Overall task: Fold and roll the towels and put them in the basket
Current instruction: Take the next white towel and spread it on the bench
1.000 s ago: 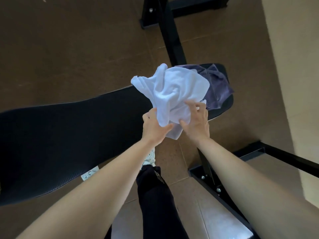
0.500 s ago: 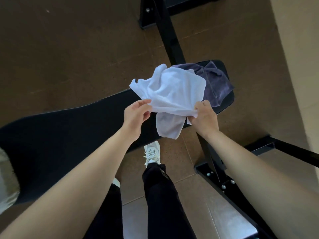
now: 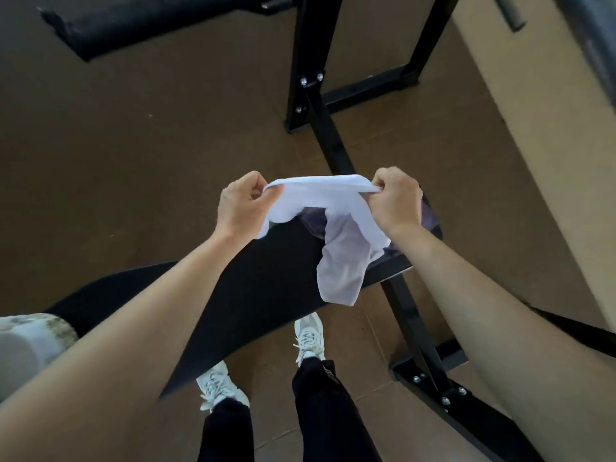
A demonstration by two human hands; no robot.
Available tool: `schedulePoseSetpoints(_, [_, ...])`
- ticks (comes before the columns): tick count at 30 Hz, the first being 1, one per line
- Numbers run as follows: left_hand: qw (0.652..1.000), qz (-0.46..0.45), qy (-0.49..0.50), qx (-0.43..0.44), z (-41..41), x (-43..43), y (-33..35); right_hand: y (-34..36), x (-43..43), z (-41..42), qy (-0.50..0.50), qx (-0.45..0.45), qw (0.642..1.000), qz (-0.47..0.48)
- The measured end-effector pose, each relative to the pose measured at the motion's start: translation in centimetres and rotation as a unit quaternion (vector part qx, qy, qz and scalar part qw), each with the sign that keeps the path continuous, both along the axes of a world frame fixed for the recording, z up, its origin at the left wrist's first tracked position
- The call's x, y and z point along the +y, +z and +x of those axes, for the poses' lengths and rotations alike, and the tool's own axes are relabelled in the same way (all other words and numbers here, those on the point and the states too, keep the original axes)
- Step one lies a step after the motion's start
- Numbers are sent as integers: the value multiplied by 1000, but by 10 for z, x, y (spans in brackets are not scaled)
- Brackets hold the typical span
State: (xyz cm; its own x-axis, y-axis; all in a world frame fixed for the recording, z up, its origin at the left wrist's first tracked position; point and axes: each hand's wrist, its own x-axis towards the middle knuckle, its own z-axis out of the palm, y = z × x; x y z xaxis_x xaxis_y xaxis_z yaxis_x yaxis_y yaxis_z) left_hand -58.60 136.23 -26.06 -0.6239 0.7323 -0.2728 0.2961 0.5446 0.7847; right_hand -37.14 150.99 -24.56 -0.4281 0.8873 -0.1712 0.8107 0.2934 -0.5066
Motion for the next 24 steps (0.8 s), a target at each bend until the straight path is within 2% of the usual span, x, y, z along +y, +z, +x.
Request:
schedulePoseSetpoints(2, [1000,-5,11,-18,-24,-9,20,24,7,-30,-16,20,998,-49])
schedulePoseSetpoints(5, [998,-40,-8,58,-65,-29,43,57,10,-70,-42,79,989,-118])
schedulePoseSetpoints(8, [989,-77,-5,127,-101,-51,53,77,5,-106,-26,105,989,-98])
schedulePoseSetpoints(13, [980,-149,4,133,-139,-96,54,87,-17,-144,-14,127,990,-62])
schedulePoseSetpoints(15, [978,-188,29,87,-152,-117,49,77,-33,-149,8,72,990,-123])
schedulePoseSetpoints(17, [969,-245,42,-9,-160,-138,41,65,-48,-149,44,-28,978,-201])
schedulePoseSetpoints(19, [960,-260,85,-67,-163,-155,36,56,-60,-148,44,-71,969,-234])
schedulePoseSetpoints(22, [965,-152,185,-102,-168,-175,34,45,-69,-152,14,-52,978,-200])
schedulePoseSetpoints(24, [975,-119,159,-97,-171,-191,38,42,-73,-155,-16,-18,980,-197])
